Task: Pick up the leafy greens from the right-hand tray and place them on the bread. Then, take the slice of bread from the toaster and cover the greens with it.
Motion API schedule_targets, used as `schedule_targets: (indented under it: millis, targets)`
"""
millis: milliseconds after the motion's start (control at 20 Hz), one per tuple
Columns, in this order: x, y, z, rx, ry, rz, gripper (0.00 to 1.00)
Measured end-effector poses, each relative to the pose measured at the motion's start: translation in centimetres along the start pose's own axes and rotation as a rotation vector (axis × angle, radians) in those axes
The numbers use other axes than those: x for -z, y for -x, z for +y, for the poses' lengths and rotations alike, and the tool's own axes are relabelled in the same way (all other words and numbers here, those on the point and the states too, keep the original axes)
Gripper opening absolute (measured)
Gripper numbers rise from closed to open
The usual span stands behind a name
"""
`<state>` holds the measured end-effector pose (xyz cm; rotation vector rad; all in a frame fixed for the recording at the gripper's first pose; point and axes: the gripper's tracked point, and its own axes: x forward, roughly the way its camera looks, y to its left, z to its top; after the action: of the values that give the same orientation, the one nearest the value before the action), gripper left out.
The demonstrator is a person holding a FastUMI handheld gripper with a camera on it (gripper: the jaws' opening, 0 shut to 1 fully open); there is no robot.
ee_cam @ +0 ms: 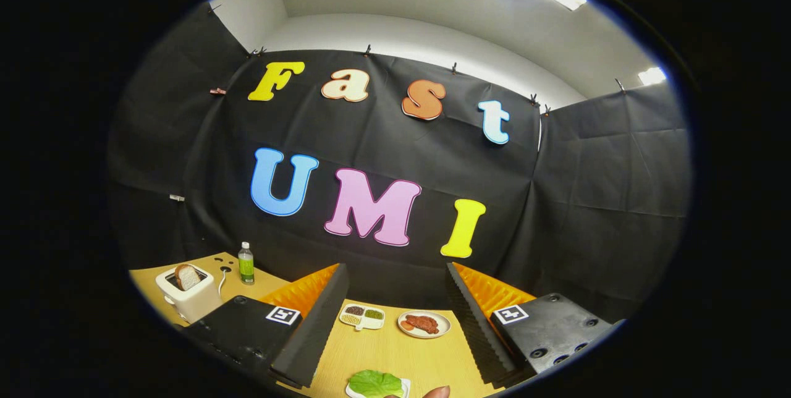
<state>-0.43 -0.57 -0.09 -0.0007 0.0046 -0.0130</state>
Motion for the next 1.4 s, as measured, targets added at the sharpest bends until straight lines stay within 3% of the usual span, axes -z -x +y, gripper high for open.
schedule_targets:
  millis: [550, 750, 1000, 1400]
  targets:
    - [0.0, 0.1, 0.2, -0.022, -0.005, -0.004, 0.97]
    - [1.4, -0.3, 0.8, -0.069, 0.000, 0.039, 0.97]
    - [8.1, -0.1, 1.9, -0.181, 0.037, 0.223, 0.97]
    - [24.2, 2.3, 2.8, -0.361, 0.074, 0.532, 0.96]
